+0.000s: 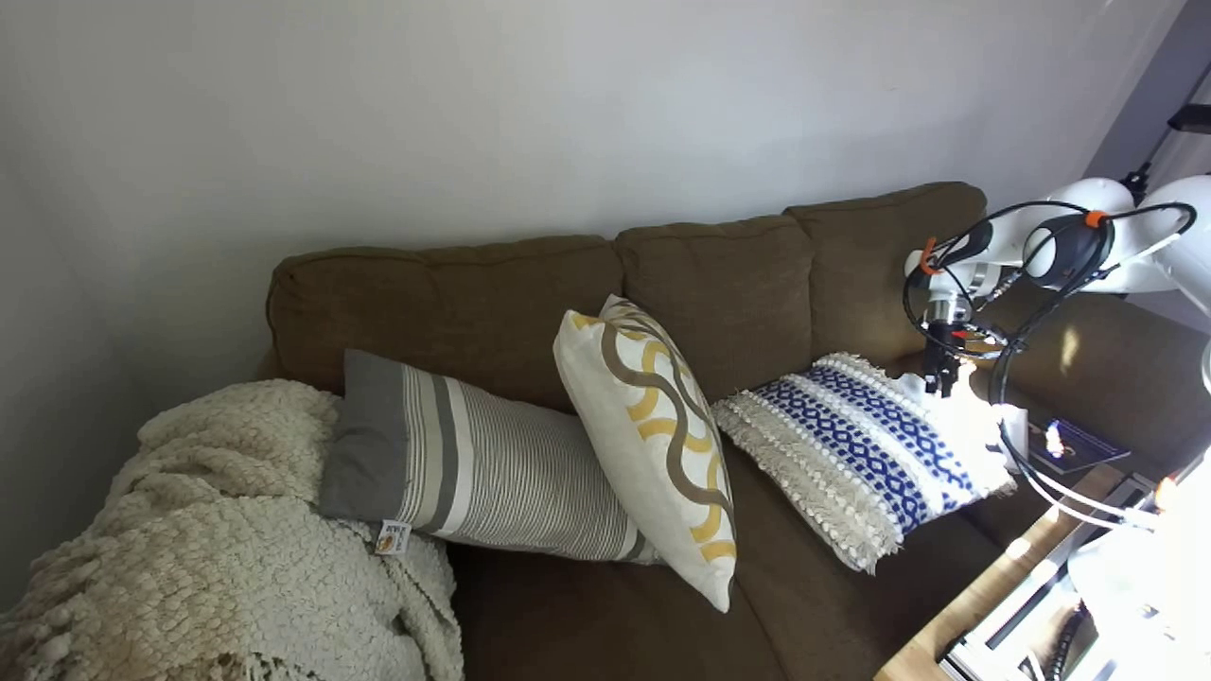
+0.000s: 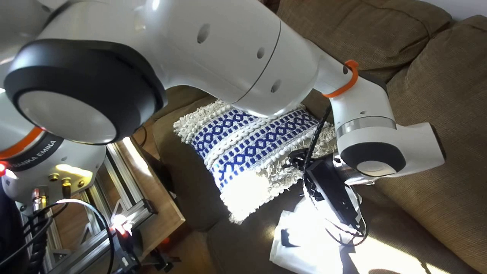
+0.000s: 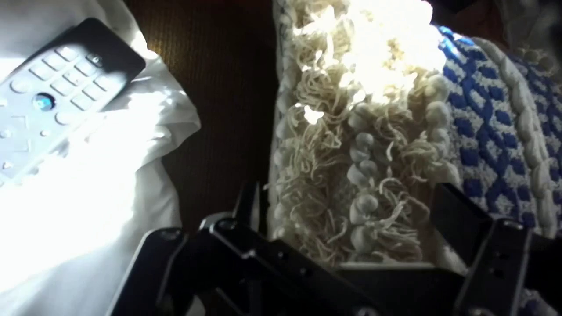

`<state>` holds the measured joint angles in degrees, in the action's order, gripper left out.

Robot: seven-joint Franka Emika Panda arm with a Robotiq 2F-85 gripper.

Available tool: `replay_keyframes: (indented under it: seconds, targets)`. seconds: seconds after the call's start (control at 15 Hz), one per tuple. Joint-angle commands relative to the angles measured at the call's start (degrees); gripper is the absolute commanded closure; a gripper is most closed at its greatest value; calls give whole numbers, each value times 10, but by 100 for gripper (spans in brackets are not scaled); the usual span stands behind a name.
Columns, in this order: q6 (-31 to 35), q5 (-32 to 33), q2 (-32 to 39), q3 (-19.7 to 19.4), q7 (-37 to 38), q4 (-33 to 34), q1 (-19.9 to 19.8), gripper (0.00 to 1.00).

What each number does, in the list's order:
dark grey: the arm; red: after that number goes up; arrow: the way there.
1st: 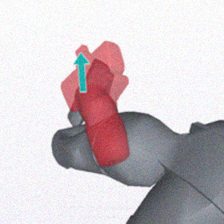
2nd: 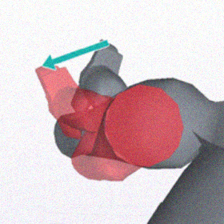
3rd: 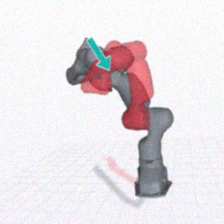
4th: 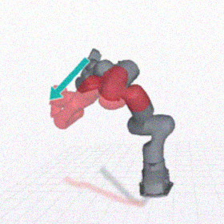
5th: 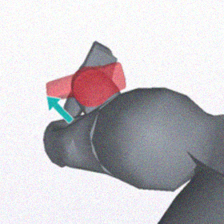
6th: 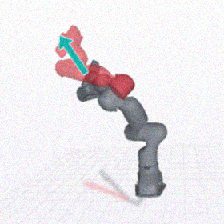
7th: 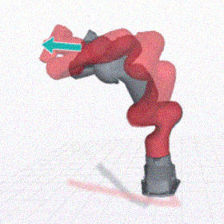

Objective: Put the pillow upright

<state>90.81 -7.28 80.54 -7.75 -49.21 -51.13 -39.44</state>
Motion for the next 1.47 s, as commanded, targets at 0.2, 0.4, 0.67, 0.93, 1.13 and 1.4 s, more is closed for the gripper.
replay_keyframes:
  seconds: [0.2,0.4,0.67,0.93,1.13,1.4]
  targets:
    - [120,-43,53,53,-68,-2,-30,0]
    - [103,-48,47,92,-106,-25,-49,25]
    - [84,-47,49,105,-138,-30,-59,51]
    - [62,-46,47,107,-151,-23,-66,81]
    - [77,-37,12,104,-182,-69,-63,98]
    - [138,-17,-60,98,-244,-178,-37,96]
